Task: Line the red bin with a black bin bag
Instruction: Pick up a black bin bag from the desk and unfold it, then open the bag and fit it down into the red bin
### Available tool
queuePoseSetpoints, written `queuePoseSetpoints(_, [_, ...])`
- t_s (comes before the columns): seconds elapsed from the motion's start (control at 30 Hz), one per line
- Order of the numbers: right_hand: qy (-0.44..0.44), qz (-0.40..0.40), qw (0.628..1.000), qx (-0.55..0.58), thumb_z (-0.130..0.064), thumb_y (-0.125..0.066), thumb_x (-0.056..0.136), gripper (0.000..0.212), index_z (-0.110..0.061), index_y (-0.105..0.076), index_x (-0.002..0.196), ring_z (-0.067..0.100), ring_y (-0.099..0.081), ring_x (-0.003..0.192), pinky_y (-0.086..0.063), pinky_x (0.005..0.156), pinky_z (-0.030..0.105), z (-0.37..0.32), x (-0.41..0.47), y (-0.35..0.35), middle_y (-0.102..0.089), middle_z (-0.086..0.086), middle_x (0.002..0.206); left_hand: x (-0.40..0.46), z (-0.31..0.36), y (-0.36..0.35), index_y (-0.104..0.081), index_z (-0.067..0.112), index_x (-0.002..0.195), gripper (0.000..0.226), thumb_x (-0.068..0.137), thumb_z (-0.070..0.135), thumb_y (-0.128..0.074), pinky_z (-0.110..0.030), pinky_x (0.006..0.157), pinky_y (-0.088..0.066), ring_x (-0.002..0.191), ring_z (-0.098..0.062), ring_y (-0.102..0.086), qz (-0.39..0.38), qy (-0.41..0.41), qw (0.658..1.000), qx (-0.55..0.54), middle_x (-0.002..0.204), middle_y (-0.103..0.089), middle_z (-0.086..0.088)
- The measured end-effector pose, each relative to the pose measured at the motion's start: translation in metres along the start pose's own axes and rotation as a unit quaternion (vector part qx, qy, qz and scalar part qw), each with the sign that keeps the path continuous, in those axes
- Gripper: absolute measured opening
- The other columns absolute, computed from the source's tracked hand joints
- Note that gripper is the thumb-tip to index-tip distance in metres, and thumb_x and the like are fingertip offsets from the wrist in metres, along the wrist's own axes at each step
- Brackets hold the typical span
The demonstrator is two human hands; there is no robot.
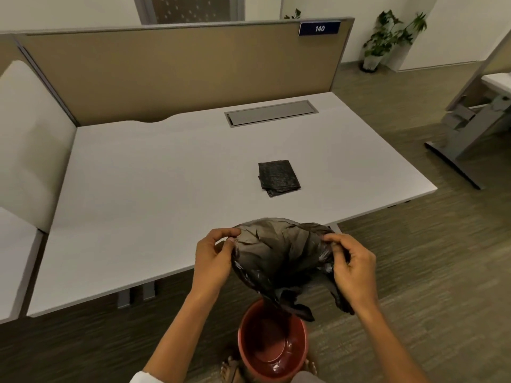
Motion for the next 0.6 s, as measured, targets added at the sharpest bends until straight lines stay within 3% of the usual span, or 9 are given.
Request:
queuePoseSetpoints(0.07, [-0.026,-0.009,1.000,-0.001,-0.009,-0.059,0.094,0.031,-0.034,-0.066,0.112,0.002,-0.065,0.101,-0.052,0.087,0.015,0.006,-0.001,0.000,-0.069,-0.013,0.106,-0.005,-0.002,0.000,-0.068,0.024,0.107,0.021,0.088,0.015,-0.068,-0.032,0.082,-0.060,0.101,-0.014,-0.069,0.007,-0.021,0.999,0.030,0.116,-0.067,0.004])
queuePoseSetpoints(0.1, [-0.037,-0.017,0.999,-0.002,-0.020,-0.064,0.092,0.031,-0.032,-0.063,0.121,0.004,-0.064,0.107,-0.050,0.090,0.014,0.009,-0.003,0.000,-0.067,-0.012,0.112,-0.008,-0.002,-0.002,-0.066,0.024,0.111,0.031,0.082,0.020,-0.075,-0.029,0.087,-0.057,0.106,-0.013,-0.065,0.010,-0.038,0.998,0.055,0.118,-0.064,0.007])
queuePoseSetpoints(0.17, [-0.036,-0.042,0.998,-0.028,-0.040,-0.074,0.082,0.058,-0.022,-0.055,0.134,0.009,-0.058,0.117,-0.047,0.098,0.021,0.011,-0.004,-0.001,-0.063,-0.005,0.125,-0.015,0.000,-0.009,-0.060,0.022,0.120,0.054,0.071,0.026,-0.084,-0.017,0.089,-0.050,0.112,-0.007,-0.059,0.012,-0.072,0.991,0.108,0.122,-0.058,0.010])
queuePoseSetpoints(0.27, [-0.017,-0.112,0.989,-0.097,-0.057,-0.082,0.065,0.106,-0.019,-0.032,0.151,0.016,-0.046,0.133,-0.039,0.108,0.033,0.017,-0.005,-0.007,-0.047,0.002,0.148,-0.021,0.001,-0.022,-0.052,0.022,0.132,0.068,0.072,0.017,-0.083,-0.008,0.087,-0.048,0.114,-0.008,-0.055,-0.006,-0.090,0.981,0.171,0.129,-0.049,0.009])
queuePoseSetpoints(0.4, [-0.018,-0.235,0.948,-0.214,-0.063,-0.083,0.057,0.135,-0.035,0.007,0.154,0.031,-0.044,0.137,-0.044,0.105,0.046,0.040,-0.006,-0.012,-0.020,-0.002,0.164,-0.026,0.000,-0.037,-0.034,0.018,0.150,0.080,0.080,0.004,-0.072,-0.023,0.105,-0.042,0.123,-0.018,-0.049,-0.038,-0.088,0.947,0.306,0.142,-0.036,0.001])
queuePoseSetpoints(0.47, [-0.006,-0.283,0.928,-0.242,-0.062,-0.083,0.056,0.141,-0.046,0.023,0.148,0.035,-0.049,0.133,-0.048,0.100,0.052,0.053,-0.009,-0.011,-0.023,-0.003,0.163,-0.028,-0.001,-0.043,-0.025,0.016,0.153,0.086,0.080,0.001,-0.068,-0.014,0.099,-0.037,0.112,-0.011,-0.051,-0.052,-0.086,0.928,0.360,0.149,-0.030,-0.001])
queuePoseSetpoints(0.53, [0.015,-0.318,0.912,-0.260,-0.061,-0.084,0.055,0.145,-0.049,0.030,0.143,0.034,-0.053,0.129,-0.050,0.096,0.054,0.066,-0.010,-0.008,-0.035,-0.001,0.158,-0.030,-0.003,-0.048,-0.021,0.016,0.154,0.088,0.080,-0.002,-0.064,-0.006,0.077,-0.042,0.084,-0.002,-0.050,-0.062,-0.089,0.904,0.414,0.152,-0.025,0.000])
queuePoseSetpoints(0.6, [0.038,-0.347,0.896,-0.275,-0.061,-0.084,0.054,0.148,-0.048,0.034,0.141,0.032,-0.056,0.125,-0.051,0.095,0.052,0.078,-0.011,-0.006,-0.045,0.001,0.151,-0.031,-0.007,-0.051,-0.021,0.018,0.154,0.088,0.080,-0.002,-0.063,-0.008,0.061,-0.040,0.075,-0.005,-0.051,-0.063,-0.098,0.877,0.465,0.153,-0.025,-0.001])
Point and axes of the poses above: each hand's wrist, its own x-axis towards the middle knuckle, its own y-axis out of the back of the hand, z = x × y, the point moved 8 cm from there along x, towards the middle knuckle
